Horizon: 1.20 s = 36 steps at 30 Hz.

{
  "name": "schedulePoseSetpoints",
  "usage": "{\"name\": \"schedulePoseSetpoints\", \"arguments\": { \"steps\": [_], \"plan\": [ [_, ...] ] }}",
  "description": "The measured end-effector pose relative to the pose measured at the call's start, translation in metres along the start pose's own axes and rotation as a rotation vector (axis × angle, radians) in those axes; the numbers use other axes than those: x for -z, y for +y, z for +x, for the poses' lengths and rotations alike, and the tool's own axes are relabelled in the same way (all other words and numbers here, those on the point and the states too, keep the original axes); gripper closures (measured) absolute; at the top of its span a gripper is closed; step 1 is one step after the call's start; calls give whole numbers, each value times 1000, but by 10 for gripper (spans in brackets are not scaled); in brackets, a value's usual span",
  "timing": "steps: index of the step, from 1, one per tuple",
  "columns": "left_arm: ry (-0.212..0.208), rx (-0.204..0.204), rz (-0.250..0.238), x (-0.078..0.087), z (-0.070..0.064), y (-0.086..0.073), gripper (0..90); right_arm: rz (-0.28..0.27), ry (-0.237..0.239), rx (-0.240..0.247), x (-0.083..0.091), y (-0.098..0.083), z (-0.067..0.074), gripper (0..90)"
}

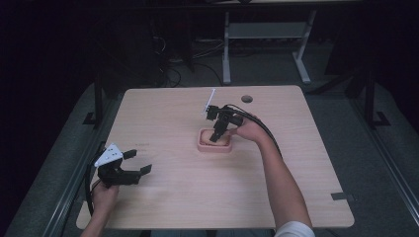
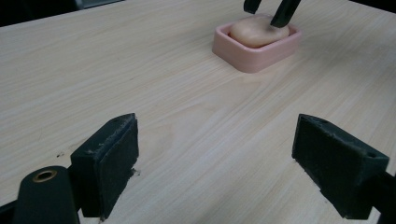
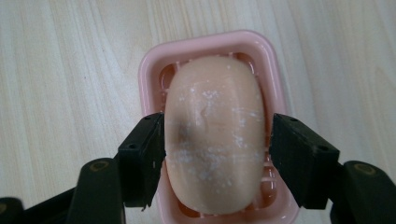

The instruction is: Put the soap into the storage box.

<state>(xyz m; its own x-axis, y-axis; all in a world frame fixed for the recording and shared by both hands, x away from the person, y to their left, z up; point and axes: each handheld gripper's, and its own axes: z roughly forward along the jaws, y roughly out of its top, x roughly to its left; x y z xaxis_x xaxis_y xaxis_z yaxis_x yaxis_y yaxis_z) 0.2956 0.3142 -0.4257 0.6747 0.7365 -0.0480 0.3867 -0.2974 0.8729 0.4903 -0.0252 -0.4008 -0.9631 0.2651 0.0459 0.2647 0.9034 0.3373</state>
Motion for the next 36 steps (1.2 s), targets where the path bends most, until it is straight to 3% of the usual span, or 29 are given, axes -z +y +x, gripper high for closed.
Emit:
{"name": "schedulePoseSetpoints", "arguments": {
  "steps": [8,22,36],
  "plan": [
    [1,-1,4,0,0,0,143,17,9,-16,0,-4,0,325],
    [0,-4,9,0,0,0,143,-1,-5,-26,9,-13,2,306],
    [-2,-4,16,-1,0,0,143,-7,-16,-66,18,-34,3,289]
  ]
}}
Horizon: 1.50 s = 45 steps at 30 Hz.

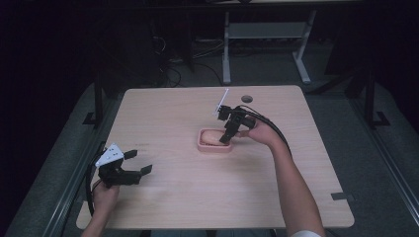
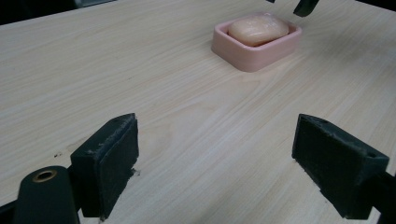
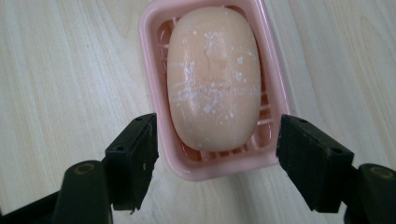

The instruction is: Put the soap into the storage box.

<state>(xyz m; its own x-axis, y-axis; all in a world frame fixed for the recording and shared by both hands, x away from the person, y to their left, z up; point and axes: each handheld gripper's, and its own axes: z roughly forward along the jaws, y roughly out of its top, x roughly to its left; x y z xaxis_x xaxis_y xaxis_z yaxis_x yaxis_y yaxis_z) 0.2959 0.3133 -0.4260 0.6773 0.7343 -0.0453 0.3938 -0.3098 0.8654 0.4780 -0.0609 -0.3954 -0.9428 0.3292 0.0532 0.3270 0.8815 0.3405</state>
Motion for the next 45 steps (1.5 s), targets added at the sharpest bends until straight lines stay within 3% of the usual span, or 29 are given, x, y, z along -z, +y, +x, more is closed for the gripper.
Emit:
{"name": "schedulePoseSetpoints", "arguments": {
  "steps": [45],
  "plan": [
    [3,-2,3,-1,0,-1,143,-8,-27,-44,19,-44,11,281]
  ]
}}
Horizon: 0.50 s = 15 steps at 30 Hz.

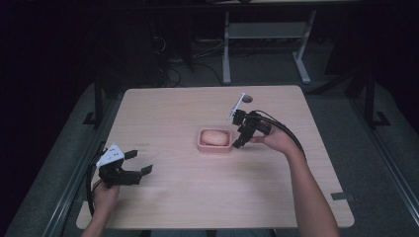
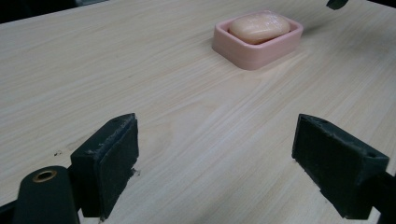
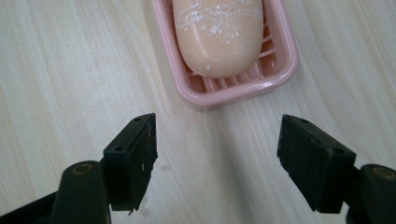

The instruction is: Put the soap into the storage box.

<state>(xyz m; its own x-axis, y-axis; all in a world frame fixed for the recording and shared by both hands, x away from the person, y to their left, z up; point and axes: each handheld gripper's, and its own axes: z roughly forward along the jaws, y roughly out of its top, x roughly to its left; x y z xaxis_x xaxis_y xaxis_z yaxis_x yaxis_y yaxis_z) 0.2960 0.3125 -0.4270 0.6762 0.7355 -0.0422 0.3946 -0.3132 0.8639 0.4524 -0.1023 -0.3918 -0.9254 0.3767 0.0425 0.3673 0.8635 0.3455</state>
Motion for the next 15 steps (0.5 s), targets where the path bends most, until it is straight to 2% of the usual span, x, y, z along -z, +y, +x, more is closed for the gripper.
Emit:
{"name": "schedulePoseSetpoints", "arguments": {
  "steps": [11,15],
  "plan": [
    [-1,-3,7,0,0,0,143,6,3,-22,-1,-15,2,278],
    [0,-6,7,0,0,0,143,-9,-1,-24,2,-18,3,282]
  ]
}}
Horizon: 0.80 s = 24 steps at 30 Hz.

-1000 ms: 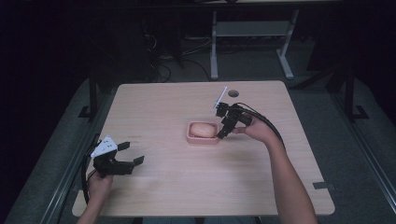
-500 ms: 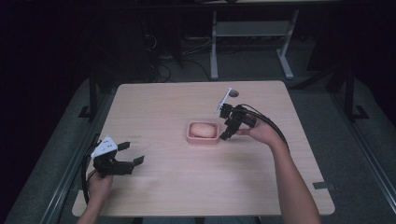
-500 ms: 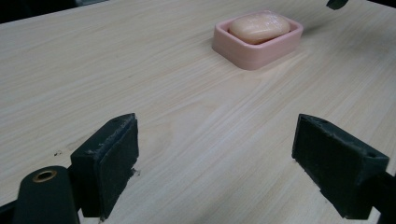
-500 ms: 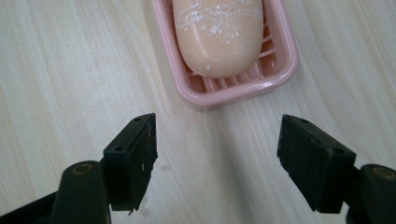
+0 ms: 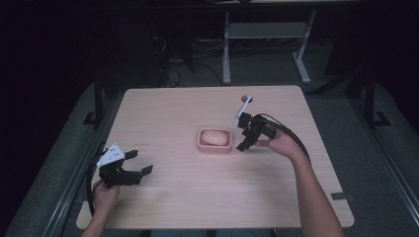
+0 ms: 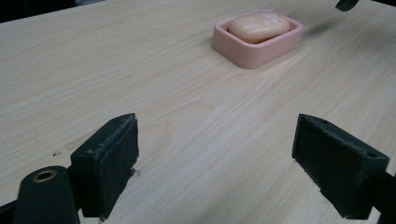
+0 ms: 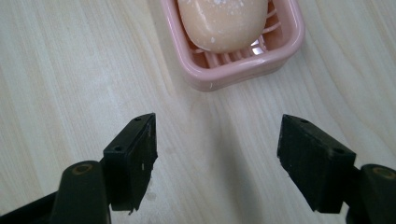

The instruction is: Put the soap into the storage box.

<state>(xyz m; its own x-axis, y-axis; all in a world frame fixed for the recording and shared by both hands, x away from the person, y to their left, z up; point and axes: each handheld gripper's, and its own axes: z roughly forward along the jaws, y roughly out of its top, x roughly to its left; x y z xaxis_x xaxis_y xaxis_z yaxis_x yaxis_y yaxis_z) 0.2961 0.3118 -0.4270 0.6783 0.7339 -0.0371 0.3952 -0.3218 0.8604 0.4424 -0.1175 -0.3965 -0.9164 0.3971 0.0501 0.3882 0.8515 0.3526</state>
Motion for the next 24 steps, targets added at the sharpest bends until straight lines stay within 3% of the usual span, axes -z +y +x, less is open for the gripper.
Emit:
{"name": "schedulePoseSetpoints", "arguments": {
  "steps": [24],
  "plan": [
    [1,0,2,0,0,0,143,-17,-1,-27,0,-27,6,278]
  ]
}}
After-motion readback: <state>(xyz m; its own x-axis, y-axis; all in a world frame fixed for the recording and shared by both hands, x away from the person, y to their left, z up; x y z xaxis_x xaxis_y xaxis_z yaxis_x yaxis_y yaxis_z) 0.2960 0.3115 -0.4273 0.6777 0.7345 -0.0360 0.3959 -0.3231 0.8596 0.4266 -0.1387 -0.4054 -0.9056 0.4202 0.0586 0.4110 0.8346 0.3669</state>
